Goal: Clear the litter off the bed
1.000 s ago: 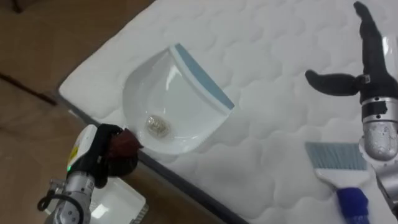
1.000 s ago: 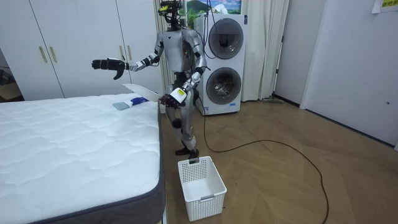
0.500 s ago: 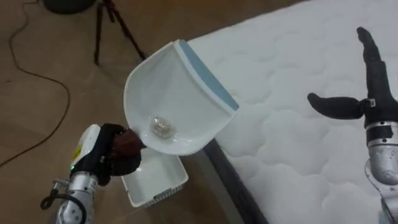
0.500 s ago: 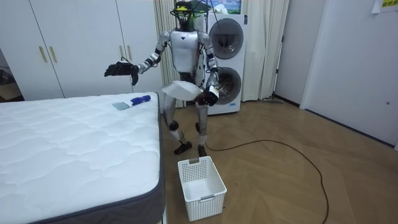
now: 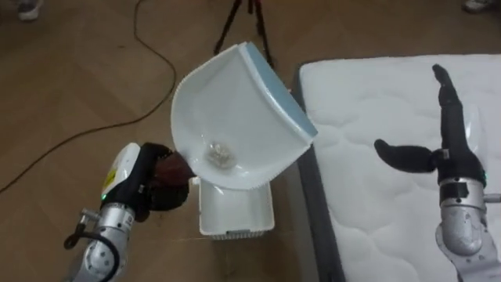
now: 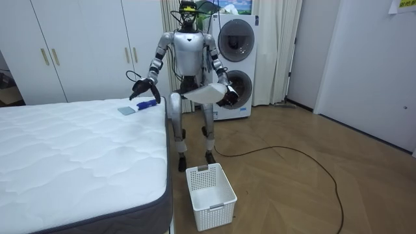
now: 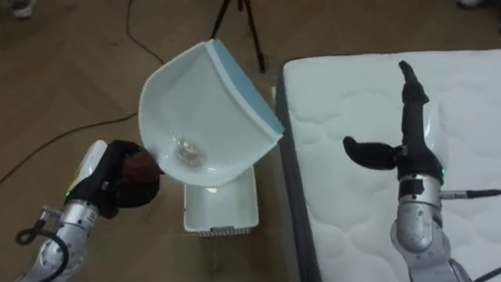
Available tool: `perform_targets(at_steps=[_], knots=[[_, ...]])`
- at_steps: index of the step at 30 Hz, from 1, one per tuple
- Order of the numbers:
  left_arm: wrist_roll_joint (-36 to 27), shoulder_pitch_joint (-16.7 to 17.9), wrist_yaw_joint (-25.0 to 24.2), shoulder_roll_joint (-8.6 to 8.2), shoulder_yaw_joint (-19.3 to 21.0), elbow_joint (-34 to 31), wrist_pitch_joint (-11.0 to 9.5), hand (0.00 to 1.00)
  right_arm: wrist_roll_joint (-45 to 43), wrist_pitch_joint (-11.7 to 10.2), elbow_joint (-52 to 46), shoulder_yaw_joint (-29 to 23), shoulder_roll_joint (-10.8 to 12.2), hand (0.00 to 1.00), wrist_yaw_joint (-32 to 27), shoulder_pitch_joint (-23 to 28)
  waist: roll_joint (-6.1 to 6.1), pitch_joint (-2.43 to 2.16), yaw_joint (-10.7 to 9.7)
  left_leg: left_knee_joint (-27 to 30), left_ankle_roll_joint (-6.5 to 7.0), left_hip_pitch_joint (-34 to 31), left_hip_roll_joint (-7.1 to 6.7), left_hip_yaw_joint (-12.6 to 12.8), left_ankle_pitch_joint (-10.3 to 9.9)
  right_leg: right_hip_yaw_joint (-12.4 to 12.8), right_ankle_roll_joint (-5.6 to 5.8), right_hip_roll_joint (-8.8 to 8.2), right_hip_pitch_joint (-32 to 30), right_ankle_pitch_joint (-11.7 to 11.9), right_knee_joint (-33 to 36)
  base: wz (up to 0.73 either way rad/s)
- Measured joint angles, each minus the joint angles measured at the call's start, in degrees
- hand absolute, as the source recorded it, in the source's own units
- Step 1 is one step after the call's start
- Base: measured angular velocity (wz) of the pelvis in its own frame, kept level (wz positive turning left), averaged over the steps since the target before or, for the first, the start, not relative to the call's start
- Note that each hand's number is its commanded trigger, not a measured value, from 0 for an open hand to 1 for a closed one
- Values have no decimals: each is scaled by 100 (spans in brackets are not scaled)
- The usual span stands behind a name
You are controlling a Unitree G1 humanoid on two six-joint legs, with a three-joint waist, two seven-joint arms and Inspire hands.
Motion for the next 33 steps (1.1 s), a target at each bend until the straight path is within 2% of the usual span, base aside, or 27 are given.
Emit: perform_targets(at_steps=[1, 4, 6, 10, 11, 15, 20, 22, 24, 25, 27, 29, 31, 33], knots=[[5, 0, -16, 1, 2, 60, 20, 100, 43, 13, 0, 45, 0, 0, 91, 0, 1, 1, 101, -3, -3, -10, 0, 5, 10, -16, 1, -12, -10, -23, 17, 24], [6, -3, -17, -4, -2, 265, 19, 100, 163, 13, 4, 153, 4, 0, 155, -2, -10, 16, 204, 0, -3, -13, -31, 5, 10, -56, 6, -51, -11, -82, 94, 13], [21, -4, -19, 3, -1, 451, 34, 100, 189, 13, 97, 207, 31, 0, 186, -3, -16, 38, 165, 25, 12, -119, -98, -20, 19, -145, 23, -133, -67, -174, 212, 33], [31, -25, -23, 71, -38, 669, 68, 100, 124, 16, 379, 284, 209, 0, 213, -6, -12, 55, 113, 170, 31, -409, -126, 1, 29, -174, 24, -156, -271, -242, 307, 25], [24, -41, -29, 92, -50, 749, 72, 100, 125, 16, 453, 315, 217, 0, 246, -13, 0, 65, 126, 207, 42, -514, -111, 86, 23, -166, 21, -174, -379, -255, 368, 3], [-43, -226, -68, 179, -43, 1170, 106, 100, 128, 18, 497, 318, 218, 0, 276, -29, 144, 135, 119, 325, 53, -858, -111, 231, 18, -98, 30, -231, -767, -289, 549, -4], [-63, -516, -92, 367, -47, 1360, 163, 100, -50, 106, 601, 437, 219, 0, 281, -23, 198, 140, 24, 371, 114, -1085, -114, 469, 54, -19, 38, -311, -1073, -353, 798, 0], [-64, -633, -118, 401, -48, 1389, 222, 100, -40, 136, 611, 491, 218, 0, 290, -18, 255, 151, -28, 395, 115, -1101, -112, 515, 54, -1, 45, -322, -1087, -362, 801, 2], [-86, -783, -216, 460, -180, 1494, 287, 100, -8, 150, 614, 541, 205, 0, 305, 4, 395, 142, -139, 393, 172, -1137, -117, 653, 89, -14, 80, -372, -1104, -392, 821, 11], [-86, -831, -250, 482, -239, 1536, 291, 100, -15, 165, 615, 550, 204, 0, 312, 13, 425, 144, -159, 394, 186, -1140, -117, 707, 97, -5, 88, -389, -1120, -401, 845, 8], [-79, -929, -418, 614, -414, 1573, 328, 100, -48, 238, 615, 628, 202, 0, 334, 42, 527, 148, -224, 455, 257, -1205, -115, 837, 71, 96, 103, -421, -1254, -448, 1000, -3], [-81, -969, -465, 729, -611, 1573, 382, 100, -52, 270, 690, 719, 174, 0, 333, 42, 630, 144, -255, 522, 265, -1288, -133, 849, 66, 133, 99, -449, -1360, -461, 1092, -4], [-54, -1001, -578, 822, -779, 1569, 448, 100, -48, 322, 698, 723, 171, 0, 322, 86, 749, 145, -327, 578, 267, -1345, -193, 849, 65, 198, 121, -505, -1467, -516, 1238, 4], [-68, -1101, -727, 1026, -969, 1710, 465, 100, -78, 344, 689, 779, 137, 0, 316, 89, 903, 137, -448, 583, 317, -1449, -293, 945, 78, 375, 152, -592, -1736, -597, 1509, 0]])
